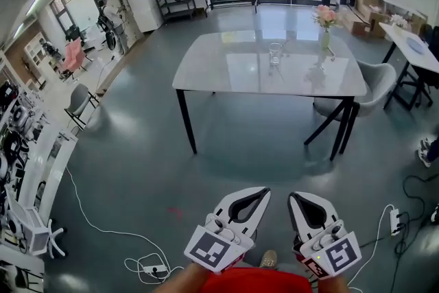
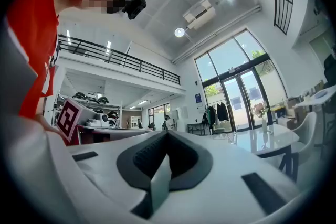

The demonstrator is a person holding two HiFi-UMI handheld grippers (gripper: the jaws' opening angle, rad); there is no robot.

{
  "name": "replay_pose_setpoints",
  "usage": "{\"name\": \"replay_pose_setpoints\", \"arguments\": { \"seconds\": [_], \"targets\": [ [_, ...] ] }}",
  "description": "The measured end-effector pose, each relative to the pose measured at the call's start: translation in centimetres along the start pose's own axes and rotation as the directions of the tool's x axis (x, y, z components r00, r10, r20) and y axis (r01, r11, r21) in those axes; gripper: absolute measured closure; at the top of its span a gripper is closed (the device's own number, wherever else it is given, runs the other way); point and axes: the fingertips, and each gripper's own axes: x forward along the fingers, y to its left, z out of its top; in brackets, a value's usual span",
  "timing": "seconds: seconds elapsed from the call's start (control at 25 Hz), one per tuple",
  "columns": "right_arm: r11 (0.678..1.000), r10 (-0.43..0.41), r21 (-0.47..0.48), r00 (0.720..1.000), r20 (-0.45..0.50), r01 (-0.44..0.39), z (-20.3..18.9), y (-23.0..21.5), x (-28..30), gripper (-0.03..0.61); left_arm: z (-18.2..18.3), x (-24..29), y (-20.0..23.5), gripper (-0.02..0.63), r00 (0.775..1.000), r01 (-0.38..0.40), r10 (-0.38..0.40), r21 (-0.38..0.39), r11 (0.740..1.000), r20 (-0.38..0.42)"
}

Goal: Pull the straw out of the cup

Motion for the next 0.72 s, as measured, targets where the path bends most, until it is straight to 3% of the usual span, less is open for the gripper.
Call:
{"name": "replay_pose_setpoints", "arguments": {
  "seconds": [0.24,0.4,0.72],
  "targets": [
    [0.998,0.024,-0.054,0.999,0.034,-0.023,2.2,-2.5,-1.0,0.583,1.7,2.8,-0.9,0.588,1.0,-0.027,0.026,0.056,0.998,0.017],
    [0.995,0.03,-0.094,0.999,0.018,-0.028,2.5,-4.8,-1.4,0.583,3.3,4.4,-0.8,0.588,0.995,-0.06,0.047,0.136,0.989,0.093],
    [0.996,0.012,-0.09,1.0,0.006,-0.012,1.6,-8.5,0.9,0.583,2.9,6.6,2.8,0.588,0.992,-0.101,0.088,0.144,0.984,0.093]
  ]
}}
